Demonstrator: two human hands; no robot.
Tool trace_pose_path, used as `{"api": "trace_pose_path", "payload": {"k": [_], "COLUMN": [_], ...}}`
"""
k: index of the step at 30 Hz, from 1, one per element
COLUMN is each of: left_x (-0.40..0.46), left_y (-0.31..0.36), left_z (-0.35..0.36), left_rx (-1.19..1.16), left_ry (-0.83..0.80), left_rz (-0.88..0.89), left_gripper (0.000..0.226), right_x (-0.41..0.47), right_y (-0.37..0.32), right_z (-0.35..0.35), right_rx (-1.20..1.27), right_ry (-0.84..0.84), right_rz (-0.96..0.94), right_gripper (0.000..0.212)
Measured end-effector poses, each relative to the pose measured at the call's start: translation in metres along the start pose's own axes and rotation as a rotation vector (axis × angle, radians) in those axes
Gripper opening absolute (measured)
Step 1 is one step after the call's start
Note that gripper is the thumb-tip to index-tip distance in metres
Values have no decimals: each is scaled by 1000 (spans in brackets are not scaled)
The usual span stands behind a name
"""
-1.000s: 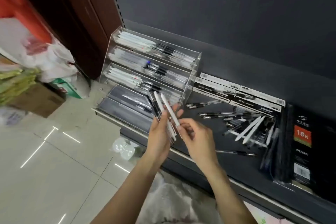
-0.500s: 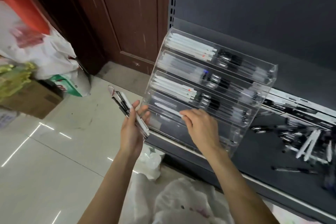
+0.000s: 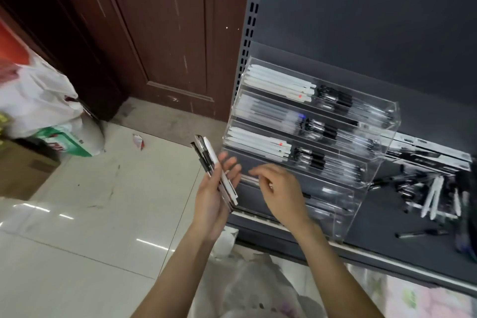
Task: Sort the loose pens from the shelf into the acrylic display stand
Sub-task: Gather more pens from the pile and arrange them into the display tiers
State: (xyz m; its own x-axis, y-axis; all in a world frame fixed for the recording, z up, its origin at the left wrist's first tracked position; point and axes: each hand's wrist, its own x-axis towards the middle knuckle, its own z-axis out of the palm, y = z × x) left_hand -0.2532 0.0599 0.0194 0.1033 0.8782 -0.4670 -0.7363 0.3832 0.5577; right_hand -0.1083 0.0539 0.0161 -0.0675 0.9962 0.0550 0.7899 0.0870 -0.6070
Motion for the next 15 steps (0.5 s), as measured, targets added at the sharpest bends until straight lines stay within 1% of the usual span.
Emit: {"api": "trace_pose_path", "payload": {"k": [2,3,6,10,12,13,15], "left_x": [0,0,-1,-6,-7,-7,-5], "left_y": [-2,-4,-11,-17,-16,-15,-11], "left_z": [6,9,17,21,17,13,3], "left_rx": [-5,-2,12,50,111,140,155], "left_ry": [-14,-20,-62,-104,-79,-51,33], "left_rz": [14,22,33,27,47,73,118], "left_gripper": [30,31,32,32,32,32,28], "right_x": [-4,-5,-10,-13,-16,-18,-20], "right_y": [-13,-20,-34,-32,-21,-12,7], "right_z": [-5,-7,-3,-5,-14,-19,-29], "right_rx": [174,229,334,551,507,402,64], "right_ry": [56,41,-32,-36,-17,28,139], "right_rz": [38,68,162,228,227,216,148], "right_gripper": [14,11,15,14,15,14,13]}}
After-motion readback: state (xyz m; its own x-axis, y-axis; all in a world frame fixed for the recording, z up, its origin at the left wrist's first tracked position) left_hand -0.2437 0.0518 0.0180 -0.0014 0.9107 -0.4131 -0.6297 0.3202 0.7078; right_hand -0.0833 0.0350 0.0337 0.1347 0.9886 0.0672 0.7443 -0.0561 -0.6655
